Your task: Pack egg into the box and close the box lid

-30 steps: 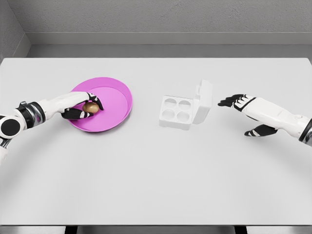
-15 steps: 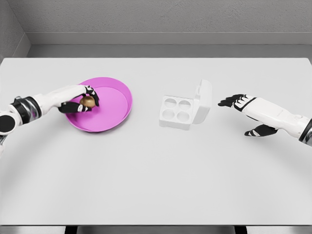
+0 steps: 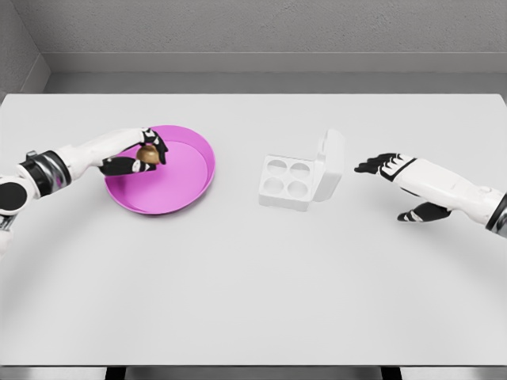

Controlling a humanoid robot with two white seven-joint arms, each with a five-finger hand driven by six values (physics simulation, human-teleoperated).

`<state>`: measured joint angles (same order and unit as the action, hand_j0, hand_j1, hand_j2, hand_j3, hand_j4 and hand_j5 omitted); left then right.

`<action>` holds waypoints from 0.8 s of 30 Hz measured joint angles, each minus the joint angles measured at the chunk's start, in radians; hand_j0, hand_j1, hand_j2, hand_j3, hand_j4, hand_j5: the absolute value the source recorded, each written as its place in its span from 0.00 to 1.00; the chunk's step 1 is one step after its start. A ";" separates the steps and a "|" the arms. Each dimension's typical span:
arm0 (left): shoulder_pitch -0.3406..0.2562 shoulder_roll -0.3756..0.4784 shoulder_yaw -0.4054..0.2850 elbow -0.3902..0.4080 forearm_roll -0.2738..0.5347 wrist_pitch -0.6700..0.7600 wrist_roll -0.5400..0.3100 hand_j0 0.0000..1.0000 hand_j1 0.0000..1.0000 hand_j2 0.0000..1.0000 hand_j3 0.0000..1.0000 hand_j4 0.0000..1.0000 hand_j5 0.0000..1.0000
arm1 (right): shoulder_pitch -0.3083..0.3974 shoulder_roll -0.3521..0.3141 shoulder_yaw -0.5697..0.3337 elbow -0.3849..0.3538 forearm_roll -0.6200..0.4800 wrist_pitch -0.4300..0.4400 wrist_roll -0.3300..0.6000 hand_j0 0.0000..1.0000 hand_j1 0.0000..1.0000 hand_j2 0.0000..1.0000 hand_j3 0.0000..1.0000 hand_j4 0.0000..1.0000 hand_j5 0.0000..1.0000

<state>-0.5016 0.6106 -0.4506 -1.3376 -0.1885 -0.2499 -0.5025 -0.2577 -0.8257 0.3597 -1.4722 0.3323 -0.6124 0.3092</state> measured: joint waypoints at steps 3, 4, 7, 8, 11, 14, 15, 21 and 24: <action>0.002 -0.023 0.011 0.002 0.008 0.000 0.000 0.36 0.36 0.36 0.36 0.36 0.36 | 0.000 0.000 0.000 0.000 0.000 0.000 0.000 1.00 1.00 1.00 1.00 1.00 1.00; 0.002 -0.030 0.015 0.003 0.014 0.000 0.000 0.36 0.36 0.36 0.36 0.36 0.36 | 0.002 0.000 0.000 0.000 0.000 0.000 0.000 1.00 1.00 1.00 1.00 1.00 1.00; 0.005 -0.057 0.029 0.005 0.025 0.000 0.000 0.36 0.36 0.36 0.36 0.36 0.36 | 0.002 0.000 0.000 0.000 0.000 0.000 0.000 1.00 1.00 1.00 1.00 1.00 1.00; 0.005 -0.065 0.032 0.005 0.030 0.000 0.000 0.36 0.36 0.36 0.36 0.36 0.36 | 0.002 0.000 0.000 0.000 0.000 0.000 0.000 1.00 1.00 1.00 1.00 1.00 1.00; 0.005 -0.085 0.037 0.006 0.052 0.000 0.000 0.36 0.36 0.36 0.36 0.36 0.36 | 0.002 0.000 0.000 0.000 0.000 0.000 0.000 1.00 1.00 1.00 1.00 1.00 1.00; 0.005 -0.110 0.049 0.008 0.072 -0.001 0.000 0.36 0.36 0.36 0.36 0.36 0.36 | 0.002 0.000 0.000 0.000 0.000 0.000 0.000 1.00 1.00 1.00 1.00 1.00 1.00; 0.005 -0.117 0.053 0.009 0.084 -0.001 0.000 0.36 0.36 0.36 0.36 0.36 0.36 | 0.000 0.000 0.000 0.000 0.000 0.000 0.000 1.00 1.00 1.00 1.00 1.00 1.00; 0.005 -0.159 0.064 0.013 0.145 0.000 0.000 0.36 0.36 0.36 0.36 0.36 0.36 | 0.000 0.000 0.000 0.000 0.000 0.000 0.000 1.00 1.00 1.00 1.00 1.00 1.00; 0.005 -0.187 0.065 0.015 0.155 0.000 0.000 0.36 0.36 0.36 0.36 0.36 0.36 | 0.000 0.000 0.000 0.000 0.000 0.000 0.000 1.00 1.00 1.00 1.00 1.00 1.00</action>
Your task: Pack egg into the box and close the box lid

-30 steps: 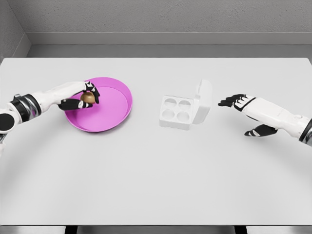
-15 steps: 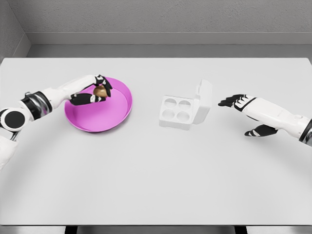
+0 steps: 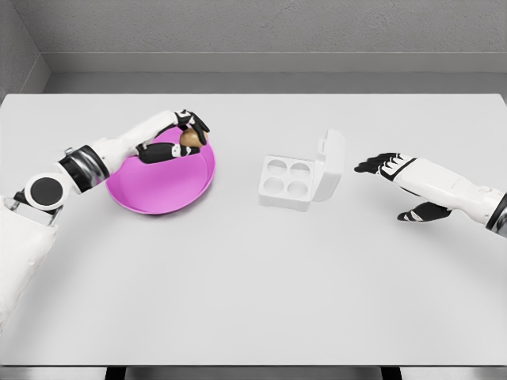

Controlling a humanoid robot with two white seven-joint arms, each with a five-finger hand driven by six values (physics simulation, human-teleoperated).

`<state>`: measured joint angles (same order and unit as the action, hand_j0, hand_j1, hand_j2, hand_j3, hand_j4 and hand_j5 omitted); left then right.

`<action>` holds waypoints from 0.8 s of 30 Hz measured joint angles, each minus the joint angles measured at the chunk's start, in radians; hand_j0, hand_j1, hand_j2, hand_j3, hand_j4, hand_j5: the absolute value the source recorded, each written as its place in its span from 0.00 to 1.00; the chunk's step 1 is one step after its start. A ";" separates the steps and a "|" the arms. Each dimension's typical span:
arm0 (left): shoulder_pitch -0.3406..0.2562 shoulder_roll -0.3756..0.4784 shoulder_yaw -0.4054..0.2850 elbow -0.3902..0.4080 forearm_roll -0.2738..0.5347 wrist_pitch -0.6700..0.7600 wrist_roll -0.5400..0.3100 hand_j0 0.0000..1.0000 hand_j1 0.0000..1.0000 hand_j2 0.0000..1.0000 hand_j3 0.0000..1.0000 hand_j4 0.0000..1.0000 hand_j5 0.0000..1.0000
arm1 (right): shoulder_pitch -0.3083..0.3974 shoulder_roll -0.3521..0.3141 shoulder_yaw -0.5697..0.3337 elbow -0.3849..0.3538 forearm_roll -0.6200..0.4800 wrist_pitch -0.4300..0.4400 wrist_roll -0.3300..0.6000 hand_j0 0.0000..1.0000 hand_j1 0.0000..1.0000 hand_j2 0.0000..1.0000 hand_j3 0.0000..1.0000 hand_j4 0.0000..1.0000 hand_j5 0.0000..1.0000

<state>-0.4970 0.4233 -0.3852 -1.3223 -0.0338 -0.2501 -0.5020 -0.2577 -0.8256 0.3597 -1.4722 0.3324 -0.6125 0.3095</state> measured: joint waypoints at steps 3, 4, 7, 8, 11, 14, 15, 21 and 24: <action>0.000 -0.031 0.001 0.008 0.005 0.001 0.000 0.36 0.36 0.36 0.36 0.36 0.36 | 0.002 0.000 0.000 0.000 0.000 0.000 0.000 1.00 1.00 1.00 1.00 1.00 1.00; 0.000 -0.042 0.001 0.010 0.006 0.001 0.000 0.34 0.34 0.34 0.34 0.34 0.34 | 0.002 0.000 0.000 0.001 0.000 0.000 0.000 1.00 1.00 1.00 1.00 1.00 1.00; -0.002 -0.072 0.001 0.020 0.006 0.001 0.000 0.34 0.34 0.34 0.34 0.34 0.34 | 0.000 0.000 0.000 0.002 0.000 0.000 0.000 1.00 1.00 1.00 1.00 1.00 1.00; 0.000 -0.084 0.001 0.023 0.006 0.001 0.000 0.34 0.34 0.34 0.34 0.34 0.34 | -0.003 0.000 0.000 0.002 0.000 0.000 0.000 1.00 1.00 1.00 1.00 1.00 1.00; 0.000 -0.115 0.001 0.027 0.006 0.001 0.000 0.34 0.34 0.34 0.34 0.34 0.34 | -0.005 0.001 -0.001 0.003 0.000 0.000 0.000 1.00 1.00 1.00 1.00 1.00 1.00; 0.000 -0.148 0.001 0.034 0.007 0.001 0.000 0.34 0.34 0.34 0.34 0.34 0.34 | -0.023 0.001 -0.001 0.027 -0.001 0.000 0.000 1.00 1.00 1.00 1.00 1.00 1.00; 0.000 -0.159 0.001 0.038 0.007 0.001 0.000 0.34 0.34 0.34 0.34 0.34 0.34 | -0.023 0.002 -0.001 0.041 -0.001 0.000 0.000 1.00 1.00 1.00 1.00 1.00 1.00; -0.002 -0.212 0.001 0.051 0.023 0.001 0.000 0.35 0.35 0.35 0.35 0.35 0.35 | -0.023 0.002 0.000 0.072 0.000 0.000 0.000 1.00 1.00 1.00 1.00 1.00 1.00; -0.002 -0.232 0.001 0.066 0.041 0.001 0.001 0.35 0.35 0.35 0.35 0.35 0.35 | -0.023 0.002 0.000 0.074 -0.001 0.000 0.000 1.00 1.00 1.00 1.00 1.00 1.00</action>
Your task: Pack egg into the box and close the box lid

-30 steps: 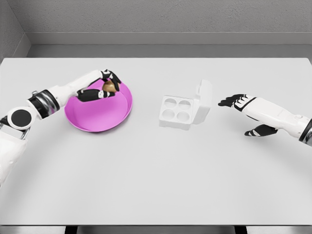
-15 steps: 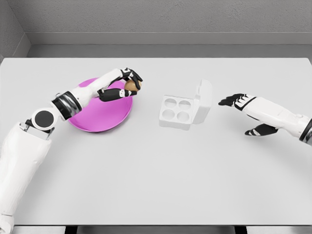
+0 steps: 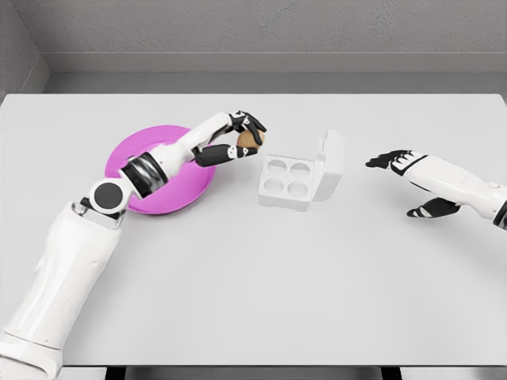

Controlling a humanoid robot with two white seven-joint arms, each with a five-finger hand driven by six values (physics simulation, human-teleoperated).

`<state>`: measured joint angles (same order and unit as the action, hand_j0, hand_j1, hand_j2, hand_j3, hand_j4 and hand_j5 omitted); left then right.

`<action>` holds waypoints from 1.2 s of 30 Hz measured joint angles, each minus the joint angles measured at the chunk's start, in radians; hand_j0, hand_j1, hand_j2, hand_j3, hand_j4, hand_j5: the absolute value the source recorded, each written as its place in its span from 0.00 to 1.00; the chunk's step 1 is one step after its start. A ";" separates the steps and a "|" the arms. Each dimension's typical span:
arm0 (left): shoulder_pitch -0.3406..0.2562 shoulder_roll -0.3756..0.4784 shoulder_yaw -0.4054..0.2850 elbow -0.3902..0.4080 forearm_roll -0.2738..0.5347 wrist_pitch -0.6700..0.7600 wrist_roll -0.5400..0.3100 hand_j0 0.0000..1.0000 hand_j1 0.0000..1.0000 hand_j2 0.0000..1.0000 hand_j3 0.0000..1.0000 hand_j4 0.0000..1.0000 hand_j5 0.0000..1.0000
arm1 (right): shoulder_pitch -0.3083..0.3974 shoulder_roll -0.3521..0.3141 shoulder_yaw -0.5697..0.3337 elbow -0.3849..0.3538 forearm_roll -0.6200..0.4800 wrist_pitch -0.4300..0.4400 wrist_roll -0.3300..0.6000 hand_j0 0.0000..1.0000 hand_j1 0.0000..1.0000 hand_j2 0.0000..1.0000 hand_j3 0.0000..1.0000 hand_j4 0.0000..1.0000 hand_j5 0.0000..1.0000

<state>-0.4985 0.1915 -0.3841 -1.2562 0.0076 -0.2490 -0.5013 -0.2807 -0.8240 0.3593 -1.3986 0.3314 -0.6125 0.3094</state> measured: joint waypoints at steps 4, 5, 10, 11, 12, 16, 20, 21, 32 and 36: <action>0.000 -0.038 -0.001 0.027 0.024 -0.001 0.001 0.35 0.35 0.35 0.35 0.35 0.35 | 0.000 0.000 0.000 0.000 0.000 0.000 0.000 1.00 1.00 1.00 1.00 1.00 1.00; 0.000 -0.046 -0.001 0.033 0.027 -0.001 0.002 0.35 0.35 0.35 0.35 0.35 0.35 | 0.000 0.000 0.000 0.000 0.000 0.000 0.000 1.00 1.00 1.00 1.00 1.00 1.00; -0.002 -0.070 -0.004 0.060 0.031 0.001 0.005 0.36 0.36 0.36 0.36 0.36 0.36 | 0.000 0.000 0.000 0.000 -0.001 0.000 0.000 1.00 1.00 1.00 1.00 1.00 1.00; -0.003 -0.073 -0.005 0.067 0.031 0.002 0.005 0.36 0.36 0.36 0.36 0.36 0.36 | 0.000 0.000 0.000 0.000 -0.001 0.000 0.000 1.00 1.00 1.00 1.00 1.00 1.00; -0.005 -0.075 -0.005 0.074 0.031 0.002 0.004 0.35 0.35 0.35 0.35 0.35 0.35 | 0.000 0.000 0.000 0.000 -0.001 0.000 0.000 1.00 1.00 1.00 1.00 1.00 1.00; -0.011 -0.087 -0.005 0.090 0.031 0.004 0.003 0.35 0.35 0.35 0.35 0.35 0.35 | 0.000 0.000 0.000 0.000 -0.001 0.000 0.000 1.00 1.00 1.00 1.00 1.00 1.00; -0.017 -0.096 -0.006 0.091 0.031 0.018 0.002 0.35 0.35 0.35 0.35 0.35 0.35 | 0.000 0.000 0.000 0.000 -0.001 0.000 0.000 1.00 1.00 1.00 1.00 1.00 1.00; -0.017 -0.097 -0.007 0.088 0.031 0.034 0.002 0.35 0.35 0.35 0.35 0.35 0.35 | 0.000 0.000 0.000 0.000 -0.001 0.000 0.000 1.00 1.00 1.00 1.00 1.00 1.00; -0.018 -0.107 -0.015 0.081 0.031 0.131 0.002 0.35 0.35 0.35 0.35 0.35 0.35 | 0.000 0.000 0.000 0.000 -0.001 0.000 0.000 1.00 1.00 1.00 1.00 1.00 1.00; -0.018 -0.114 -0.034 0.082 0.029 0.136 0.002 0.35 0.35 0.35 0.35 0.35 0.35 | 0.000 0.000 0.000 0.000 -0.001 0.000 0.000 1.00 1.00 1.00 1.00 1.00 1.00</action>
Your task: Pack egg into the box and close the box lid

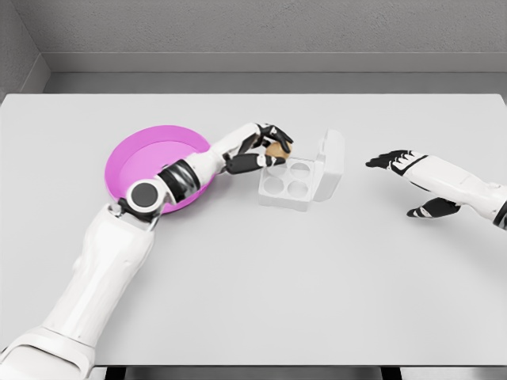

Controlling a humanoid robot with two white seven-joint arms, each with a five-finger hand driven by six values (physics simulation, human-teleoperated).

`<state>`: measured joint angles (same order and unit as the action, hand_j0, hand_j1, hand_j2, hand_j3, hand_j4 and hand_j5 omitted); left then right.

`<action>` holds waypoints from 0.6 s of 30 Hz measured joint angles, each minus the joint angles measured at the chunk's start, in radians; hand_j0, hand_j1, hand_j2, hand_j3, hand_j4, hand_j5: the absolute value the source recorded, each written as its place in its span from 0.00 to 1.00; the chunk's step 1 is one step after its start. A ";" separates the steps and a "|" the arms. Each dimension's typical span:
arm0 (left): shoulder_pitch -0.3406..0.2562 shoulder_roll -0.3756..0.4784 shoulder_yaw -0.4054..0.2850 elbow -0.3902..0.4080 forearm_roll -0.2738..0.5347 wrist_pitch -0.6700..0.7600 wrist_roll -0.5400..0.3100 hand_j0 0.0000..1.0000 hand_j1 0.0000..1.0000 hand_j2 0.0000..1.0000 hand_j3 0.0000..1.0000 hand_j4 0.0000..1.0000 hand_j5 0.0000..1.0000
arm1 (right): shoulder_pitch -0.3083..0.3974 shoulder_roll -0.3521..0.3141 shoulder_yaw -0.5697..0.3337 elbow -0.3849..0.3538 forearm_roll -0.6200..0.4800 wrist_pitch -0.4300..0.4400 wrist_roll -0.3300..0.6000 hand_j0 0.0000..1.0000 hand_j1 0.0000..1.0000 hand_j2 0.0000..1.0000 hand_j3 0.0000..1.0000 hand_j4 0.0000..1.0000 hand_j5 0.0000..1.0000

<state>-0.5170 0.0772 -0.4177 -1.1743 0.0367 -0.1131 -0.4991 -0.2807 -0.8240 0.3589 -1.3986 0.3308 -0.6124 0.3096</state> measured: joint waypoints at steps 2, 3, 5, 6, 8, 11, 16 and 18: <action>-0.002 -0.004 -0.006 0.002 -0.001 0.001 0.000 0.35 0.35 0.35 0.35 0.35 0.35 | 0.000 0.000 0.000 0.000 0.000 0.000 0.000 1.00 1.00 1.00 1.00 1.00 1.00; -0.002 -0.005 -0.010 0.005 -0.002 0.001 0.000 0.35 0.35 0.35 0.35 0.35 0.35 | 0.000 0.000 0.000 0.000 0.000 0.000 -0.001 1.00 1.00 1.00 1.00 1.00 1.00; -0.003 -0.008 -0.017 0.008 -0.003 0.002 0.000 0.35 0.35 0.35 0.35 0.35 0.35 | 0.000 0.000 0.000 0.000 0.000 0.000 0.000 1.00 1.00 1.00 1.00 1.00 1.00; -0.003 -0.009 -0.019 0.009 -0.003 0.002 0.000 0.35 0.35 0.35 0.35 0.35 0.35 | 0.002 0.000 0.000 0.000 0.000 0.000 0.000 1.00 1.00 1.00 1.00 1.00 1.00; -0.003 -0.014 -0.022 0.012 -0.004 0.002 0.000 0.35 0.35 0.35 0.35 0.35 0.35 | 0.000 0.000 0.000 0.000 0.000 0.000 0.000 1.00 1.00 1.00 1.00 1.00 1.00; -0.003 -0.020 -0.024 0.019 -0.006 0.002 0.000 0.35 0.35 0.35 0.35 0.35 0.35 | 0.000 0.000 0.000 0.000 0.000 0.000 0.000 1.00 1.00 1.00 1.00 1.00 1.00; -0.003 -0.023 -0.025 0.025 -0.006 0.016 0.000 0.36 0.36 0.36 0.36 0.36 0.36 | 0.000 0.000 0.000 0.000 0.000 0.000 0.000 1.00 1.00 1.00 1.00 1.00 1.00; -0.003 -0.023 -0.025 0.026 -0.007 0.029 0.000 0.36 0.36 0.36 0.36 0.36 0.36 | 0.000 0.000 0.000 0.000 0.000 0.000 0.000 1.00 1.00 1.00 1.00 1.00 1.00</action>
<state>-0.5200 0.0540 -0.4424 -1.1487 0.0302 -0.0844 -0.4992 -0.2807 -0.8240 0.3590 -1.3986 0.3308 -0.6124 0.3093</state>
